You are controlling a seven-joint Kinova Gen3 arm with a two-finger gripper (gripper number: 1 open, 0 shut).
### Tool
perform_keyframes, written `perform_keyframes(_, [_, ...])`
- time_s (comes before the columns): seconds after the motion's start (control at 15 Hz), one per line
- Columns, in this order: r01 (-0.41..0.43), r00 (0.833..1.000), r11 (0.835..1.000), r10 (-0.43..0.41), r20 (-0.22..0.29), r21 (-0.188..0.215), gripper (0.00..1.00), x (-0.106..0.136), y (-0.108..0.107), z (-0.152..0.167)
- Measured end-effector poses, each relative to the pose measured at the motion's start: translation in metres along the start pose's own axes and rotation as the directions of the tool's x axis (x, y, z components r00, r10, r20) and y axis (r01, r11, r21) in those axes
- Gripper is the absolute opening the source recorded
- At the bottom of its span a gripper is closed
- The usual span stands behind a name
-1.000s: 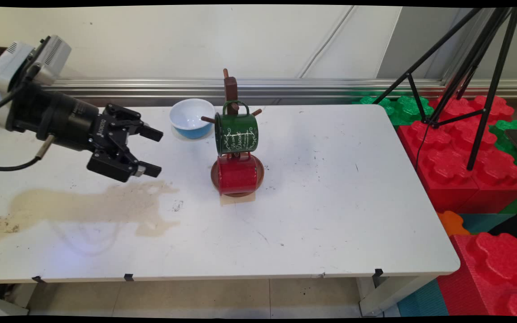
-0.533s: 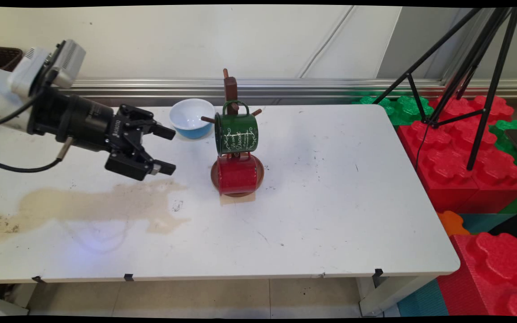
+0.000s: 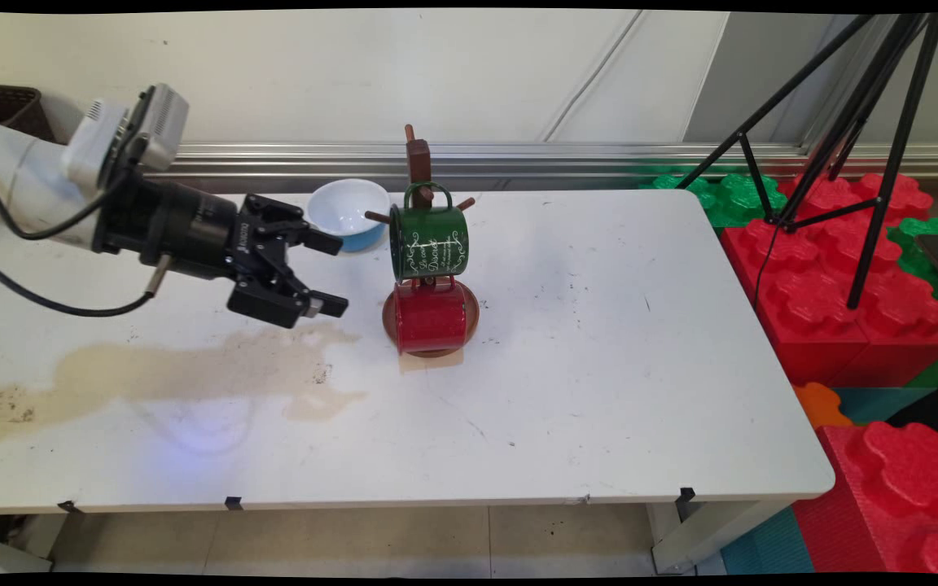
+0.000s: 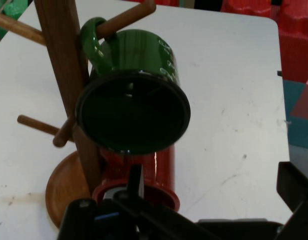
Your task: Pick up the green mug from the rack
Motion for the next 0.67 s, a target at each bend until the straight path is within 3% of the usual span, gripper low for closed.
perform_keyframes(0.67, [0.015,0.999,1.0,-0.014,-0.04,0.012,1.0,0.004,0.002,0.031])
